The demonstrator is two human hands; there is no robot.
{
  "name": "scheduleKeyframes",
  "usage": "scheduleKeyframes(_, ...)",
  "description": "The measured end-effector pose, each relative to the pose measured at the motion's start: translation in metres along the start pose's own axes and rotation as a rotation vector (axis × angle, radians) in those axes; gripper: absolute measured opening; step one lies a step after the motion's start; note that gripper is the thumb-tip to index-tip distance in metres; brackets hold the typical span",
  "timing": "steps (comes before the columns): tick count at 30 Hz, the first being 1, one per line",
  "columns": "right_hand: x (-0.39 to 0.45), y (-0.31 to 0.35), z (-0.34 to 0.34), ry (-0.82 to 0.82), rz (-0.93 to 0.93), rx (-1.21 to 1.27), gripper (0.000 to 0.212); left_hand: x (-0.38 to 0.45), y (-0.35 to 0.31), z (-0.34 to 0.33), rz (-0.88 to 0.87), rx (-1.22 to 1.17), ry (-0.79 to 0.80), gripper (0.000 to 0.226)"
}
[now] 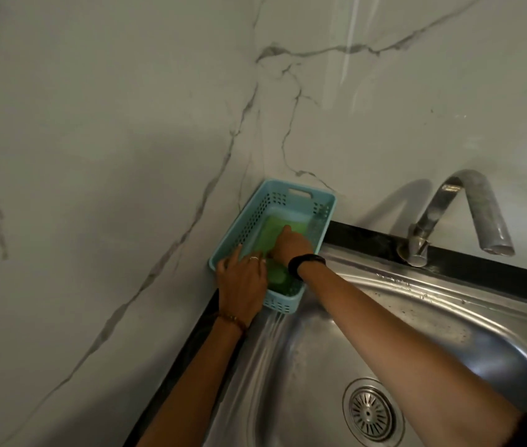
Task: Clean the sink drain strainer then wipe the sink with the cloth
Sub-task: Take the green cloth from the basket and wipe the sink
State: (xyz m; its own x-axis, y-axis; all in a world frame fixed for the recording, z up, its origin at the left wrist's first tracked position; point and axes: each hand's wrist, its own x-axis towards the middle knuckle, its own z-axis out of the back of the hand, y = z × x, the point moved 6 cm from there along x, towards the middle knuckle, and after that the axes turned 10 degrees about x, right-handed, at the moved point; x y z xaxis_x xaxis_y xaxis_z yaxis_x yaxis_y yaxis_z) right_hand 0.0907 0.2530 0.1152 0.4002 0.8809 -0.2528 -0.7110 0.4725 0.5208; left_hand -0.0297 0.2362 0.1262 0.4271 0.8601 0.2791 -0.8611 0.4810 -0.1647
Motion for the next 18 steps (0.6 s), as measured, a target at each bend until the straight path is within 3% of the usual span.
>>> scheduleKeyframes(3, 0.008, -0.006, -0.013, 0.032, -0.084, -0.019, 0.05, 0.0, -0.001, 0.005, -0.02, -0.038, -0.086, 0.031)
scheduleKeyframes(7, 0.008, -0.011, 0.003, -0.017, -0.142, 0.437, 0.051, 0.003, 0.003, -0.009, -0.009, 0.046, 0.149, 0.045)
scheduleKeyframes(10, -0.007, 0.0, 0.035, -0.109, -0.046, 0.795, 0.049, 0.008, 0.004, -0.008, -0.023, -0.037, 0.325, 0.054)
scheduleKeyframes(13, -0.041, 0.022, 0.085, -0.197, 0.19, 1.008, 0.052, 0.016, -0.002, 0.019, 0.104, -0.608, 0.4, 0.049)
scheduleKeyframes(15, -0.071, 0.038, 0.118, -0.196, 0.334, 1.025, 0.053, 0.013, -0.016, 0.048, 0.218, -1.032, 0.363, 0.04)
scheduleKeyframes(18, -0.118, 0.064, 0.151, -0.11, 0.509, 0.978, 0.055, 0.002, -0.046, 0.079, 0.362, -1.439, 0.483, 0.046)
